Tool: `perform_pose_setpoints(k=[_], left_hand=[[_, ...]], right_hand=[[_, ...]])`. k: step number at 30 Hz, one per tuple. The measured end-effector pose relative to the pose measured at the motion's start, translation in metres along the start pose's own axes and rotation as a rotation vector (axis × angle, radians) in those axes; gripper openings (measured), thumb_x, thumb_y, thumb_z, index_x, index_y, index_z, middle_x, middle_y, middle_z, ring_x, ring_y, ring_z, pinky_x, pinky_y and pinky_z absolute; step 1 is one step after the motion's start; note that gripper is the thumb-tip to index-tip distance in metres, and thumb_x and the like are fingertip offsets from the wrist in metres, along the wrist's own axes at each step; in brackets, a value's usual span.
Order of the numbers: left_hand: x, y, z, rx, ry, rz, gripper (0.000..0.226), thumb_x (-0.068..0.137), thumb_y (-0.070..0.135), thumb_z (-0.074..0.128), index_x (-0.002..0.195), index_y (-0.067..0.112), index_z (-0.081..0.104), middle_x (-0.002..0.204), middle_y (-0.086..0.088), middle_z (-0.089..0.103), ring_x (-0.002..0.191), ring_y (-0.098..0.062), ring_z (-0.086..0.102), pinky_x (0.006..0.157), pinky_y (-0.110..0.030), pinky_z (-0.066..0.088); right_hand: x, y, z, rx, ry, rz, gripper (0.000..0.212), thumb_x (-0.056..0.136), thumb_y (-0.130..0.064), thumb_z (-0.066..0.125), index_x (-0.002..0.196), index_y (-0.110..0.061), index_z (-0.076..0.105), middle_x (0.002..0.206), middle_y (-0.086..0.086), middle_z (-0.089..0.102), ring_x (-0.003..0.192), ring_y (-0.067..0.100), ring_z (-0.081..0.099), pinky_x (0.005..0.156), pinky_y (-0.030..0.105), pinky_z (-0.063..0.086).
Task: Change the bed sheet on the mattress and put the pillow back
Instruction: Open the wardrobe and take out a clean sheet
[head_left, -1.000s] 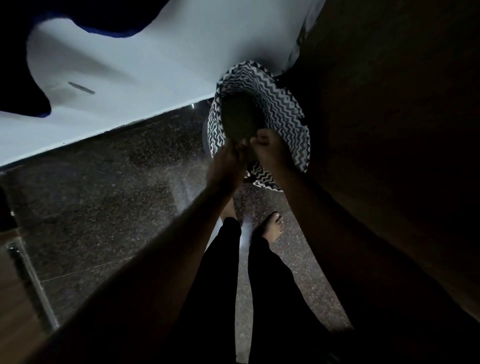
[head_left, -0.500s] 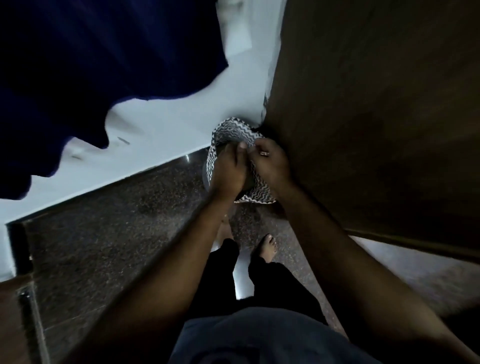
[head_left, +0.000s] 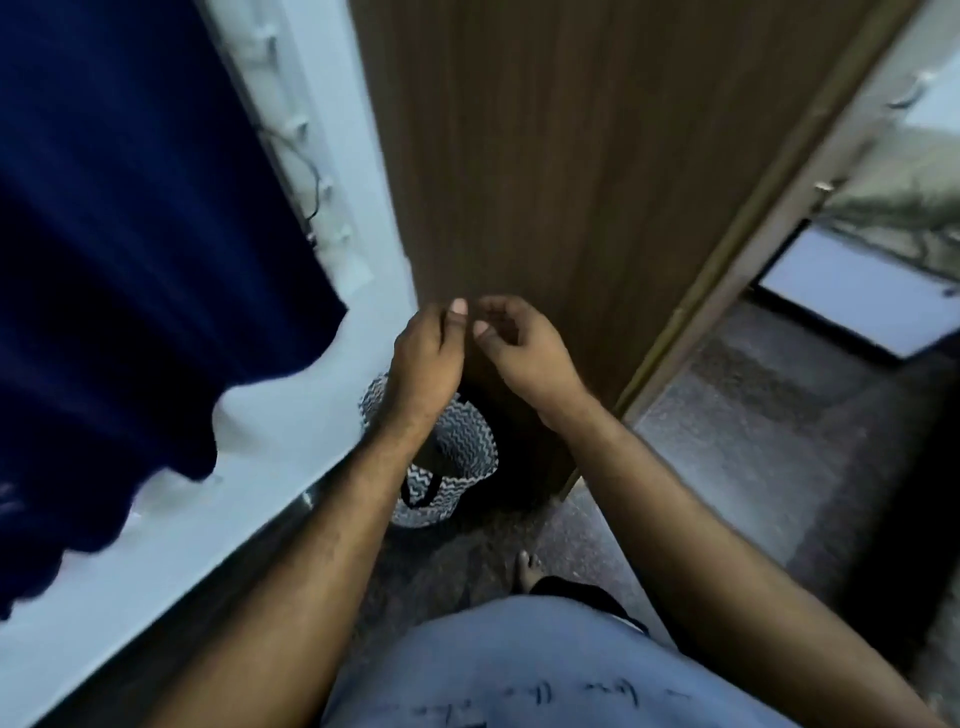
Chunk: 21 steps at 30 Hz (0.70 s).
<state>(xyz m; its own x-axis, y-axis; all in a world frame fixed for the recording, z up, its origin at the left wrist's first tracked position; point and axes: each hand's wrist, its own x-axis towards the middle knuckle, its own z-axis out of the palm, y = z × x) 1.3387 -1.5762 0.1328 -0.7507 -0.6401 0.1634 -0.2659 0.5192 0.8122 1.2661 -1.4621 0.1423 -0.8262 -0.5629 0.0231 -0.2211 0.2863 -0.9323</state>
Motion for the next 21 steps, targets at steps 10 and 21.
perform_pose_setpoints(k=[10,21], left_hand=[[-0.092,0.108,0.075,-0.185,-0.216,0.332,0.032,0.106,0.033,0.048,0.108,0.008,0.068,0.103,-0.012,0.070,0.099,-0.025,0.063,0.080,-0.022,0.037],[-0.153,0.232,0.190,-0.244,-0.259,0.484,0.028,0.106,0.031,0.050,0.107,0.010,0.068,0.098,0.001,0.066,0.094,-0.009,0.056,0.079,-0.018,0.034]], right_hand=[[-0.131,0.001,-0.140,-0.061,0.478,0.098,0.028,0.096,-0.026,0.066,0.123,-0.021,0.065,0.117,-0.004,0.068,0.092,0.001,0.064,0.085,0.020,0.053],[-0.221,0.047,-0.312,-0.026,0.657,0.125,0.030,0.098,-0.024,0.063,0.128,-0.020,0.064,0.120,-0.009,0.067,0.099,-0.003,0.062,0.089,0.024,0.054]])
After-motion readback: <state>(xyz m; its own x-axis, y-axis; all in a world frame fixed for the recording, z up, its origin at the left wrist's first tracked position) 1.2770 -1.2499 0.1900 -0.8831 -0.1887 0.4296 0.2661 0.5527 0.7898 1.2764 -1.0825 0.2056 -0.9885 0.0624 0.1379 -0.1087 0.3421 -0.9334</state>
